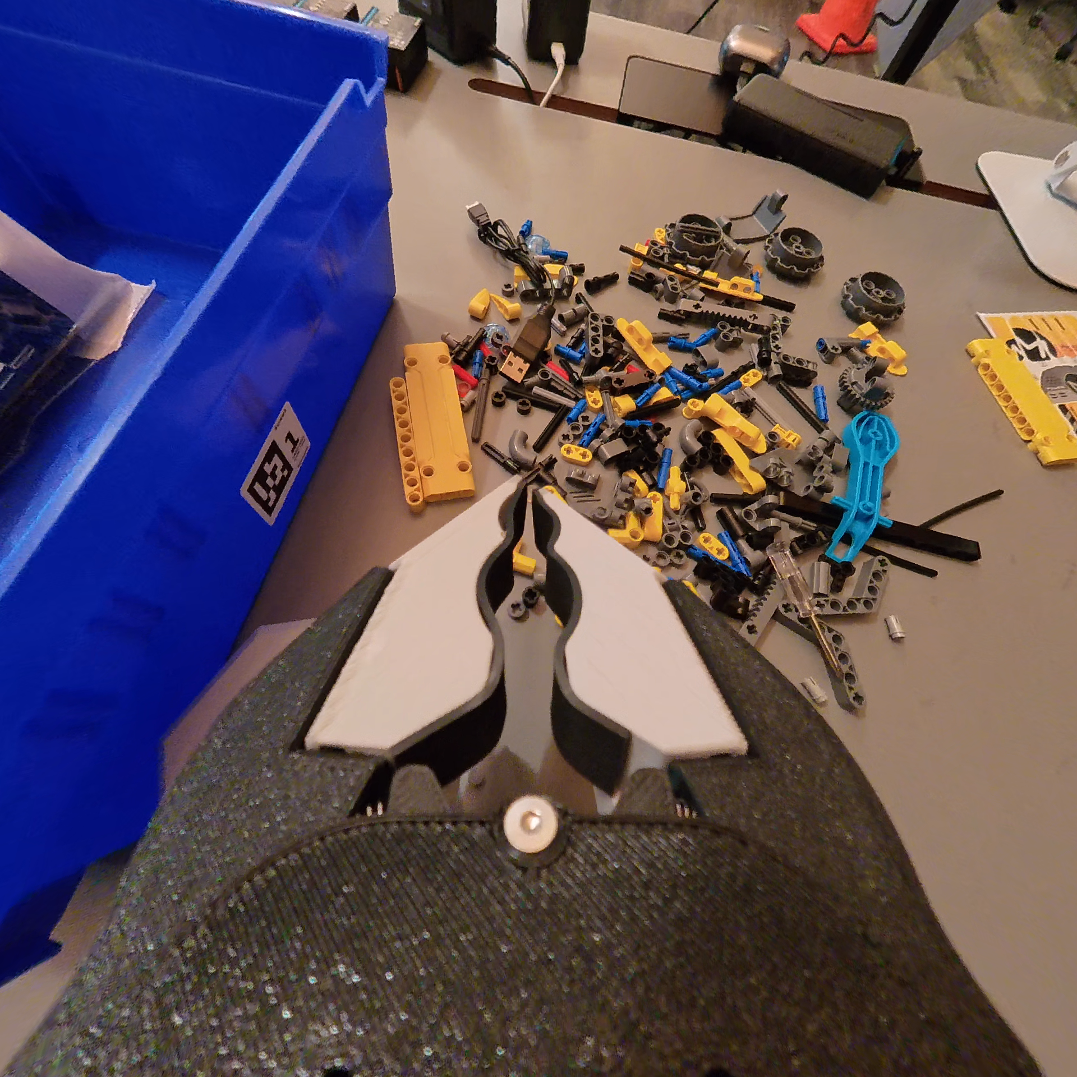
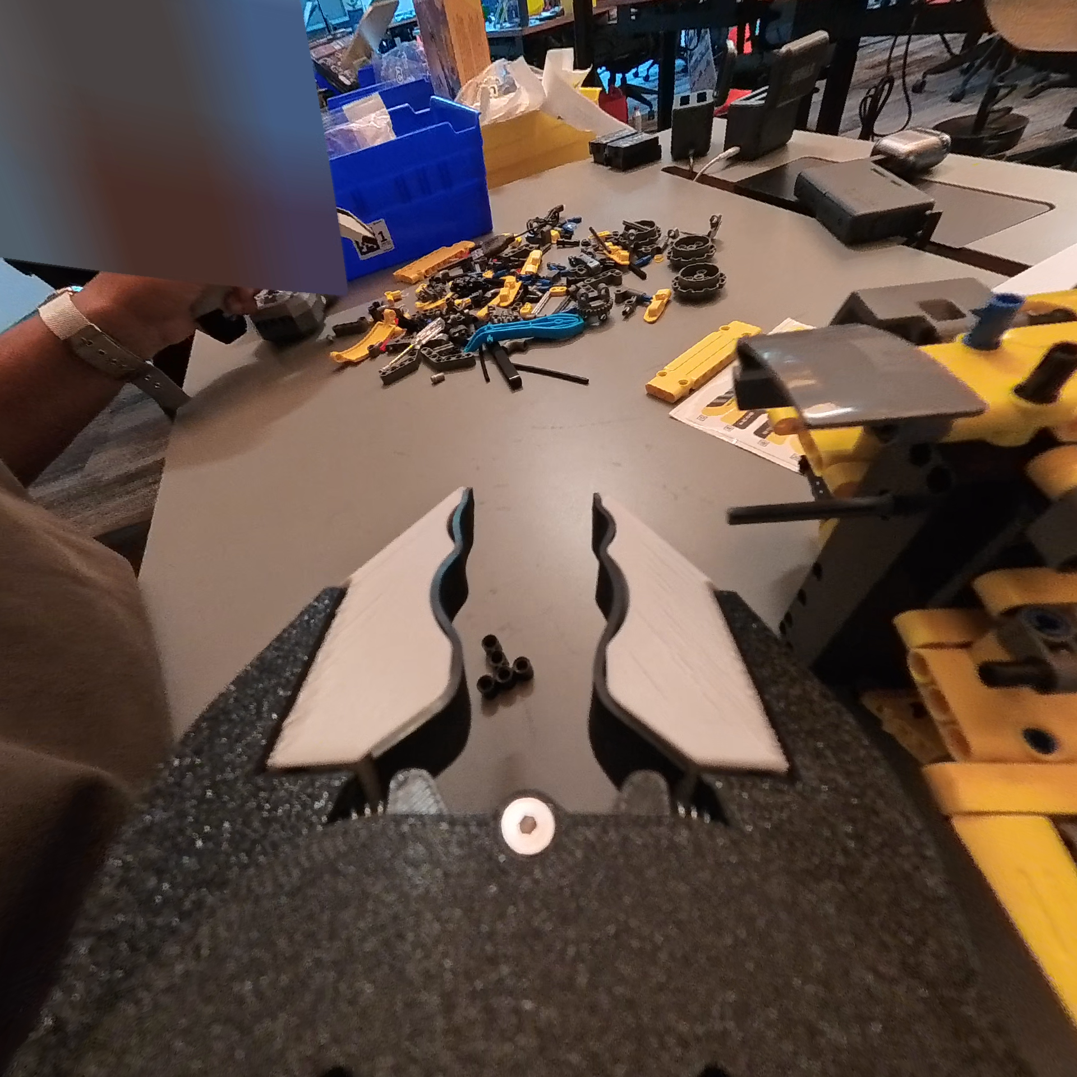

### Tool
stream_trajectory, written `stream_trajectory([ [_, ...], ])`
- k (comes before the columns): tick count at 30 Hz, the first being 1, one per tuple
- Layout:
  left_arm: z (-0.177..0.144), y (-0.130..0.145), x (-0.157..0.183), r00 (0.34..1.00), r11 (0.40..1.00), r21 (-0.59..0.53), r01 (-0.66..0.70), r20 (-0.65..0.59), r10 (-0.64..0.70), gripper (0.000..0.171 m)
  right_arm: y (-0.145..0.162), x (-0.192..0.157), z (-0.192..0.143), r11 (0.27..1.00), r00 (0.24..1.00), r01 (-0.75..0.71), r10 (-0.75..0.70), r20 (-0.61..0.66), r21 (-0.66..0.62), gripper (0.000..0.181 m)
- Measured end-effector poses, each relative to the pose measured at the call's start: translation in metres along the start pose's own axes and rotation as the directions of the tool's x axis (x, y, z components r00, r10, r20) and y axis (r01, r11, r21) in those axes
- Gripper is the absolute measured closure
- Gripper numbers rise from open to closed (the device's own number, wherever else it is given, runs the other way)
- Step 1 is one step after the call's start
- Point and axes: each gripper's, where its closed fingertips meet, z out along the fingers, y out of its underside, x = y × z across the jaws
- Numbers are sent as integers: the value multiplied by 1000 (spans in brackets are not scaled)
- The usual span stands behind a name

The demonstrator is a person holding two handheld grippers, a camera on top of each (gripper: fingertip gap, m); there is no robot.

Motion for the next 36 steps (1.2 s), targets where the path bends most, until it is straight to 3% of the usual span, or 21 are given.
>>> stream_trajectory([
  [23,-6,15,9,998,999,-45,-14,-64,11,166,2,2,0,1000,1000,-6,6,-6,-10,141],
  [29,-13,30,16,994,995,-94,-44,-101,35,159,2,2,0,1000,1000,-2,2,-9,-10,141],
  [36,-25,25,23,989,997,-46,-62,-137,55,165,2,1,1,1000,1000,2,-2,-7,-16,141],
])
